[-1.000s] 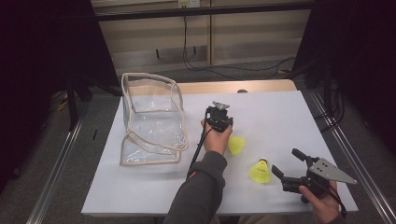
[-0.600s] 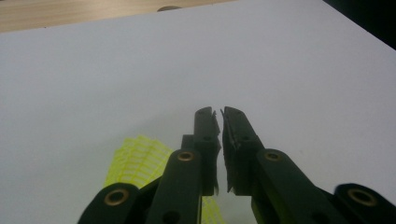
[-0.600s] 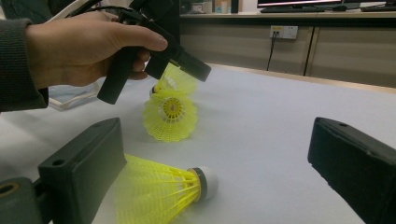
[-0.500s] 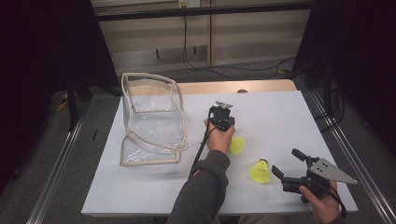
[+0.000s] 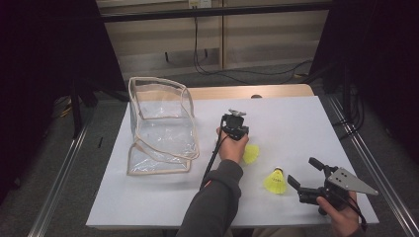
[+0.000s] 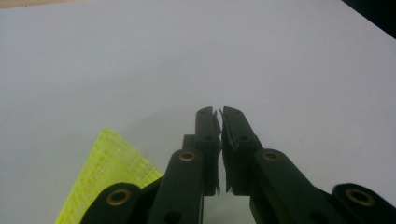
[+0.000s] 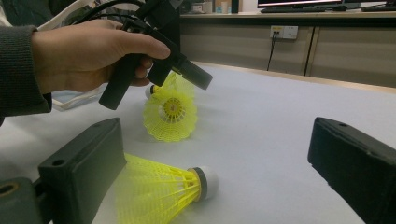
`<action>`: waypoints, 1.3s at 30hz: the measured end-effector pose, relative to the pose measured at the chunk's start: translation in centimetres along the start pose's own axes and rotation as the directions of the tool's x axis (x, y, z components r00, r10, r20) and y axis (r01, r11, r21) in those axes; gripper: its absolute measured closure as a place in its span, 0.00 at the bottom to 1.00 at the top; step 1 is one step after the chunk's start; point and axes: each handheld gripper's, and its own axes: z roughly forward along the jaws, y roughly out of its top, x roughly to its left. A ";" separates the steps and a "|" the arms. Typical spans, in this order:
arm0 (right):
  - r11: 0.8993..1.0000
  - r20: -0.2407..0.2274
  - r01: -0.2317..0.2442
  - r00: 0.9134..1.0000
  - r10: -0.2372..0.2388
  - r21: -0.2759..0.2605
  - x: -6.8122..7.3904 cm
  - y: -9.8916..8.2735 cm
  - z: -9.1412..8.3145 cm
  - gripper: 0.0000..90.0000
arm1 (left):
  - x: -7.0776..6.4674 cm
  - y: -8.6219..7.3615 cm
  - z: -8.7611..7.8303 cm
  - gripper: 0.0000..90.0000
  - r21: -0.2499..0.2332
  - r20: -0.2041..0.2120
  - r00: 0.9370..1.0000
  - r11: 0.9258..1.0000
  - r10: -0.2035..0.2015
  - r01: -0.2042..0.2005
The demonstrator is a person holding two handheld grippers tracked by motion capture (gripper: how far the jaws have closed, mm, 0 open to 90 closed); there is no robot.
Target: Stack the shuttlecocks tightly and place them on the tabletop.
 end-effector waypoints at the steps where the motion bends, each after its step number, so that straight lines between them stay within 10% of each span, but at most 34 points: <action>1: 1.000 -0.001 0.000 1.000 0.000 0.000 0.0 0.0 0.0 0.04 | 0.0 0.0 -0.1 0.95 0.000 0.000 1.000 1.000 0.002 -0.002; 14: 1.000 0.000 0.006 1.000 -0.006 0.000 0.0 0.0 0.0 0.04 | 0.5 0.8 -1.9 0.84 -0.019 0.027 1.000 1.000 0.002 -0.002; 29: 1.000 -0.005 0.011 1.000 -0.011 0.003 0.0 0.0 0.1 0.04 | 3.1 1.5 -3.2 0.78 -0.074 -0.097 0.994 0.997 -0.042 0.035; 39: 1.000 -0.009 0.008 1.000 -0.008 0.005 0.0 -0.1 0.1 0.04 | 3.0 1.2 -2.4 0.67 -0.043 -0.089 0.996 0.999 -0.017 0.014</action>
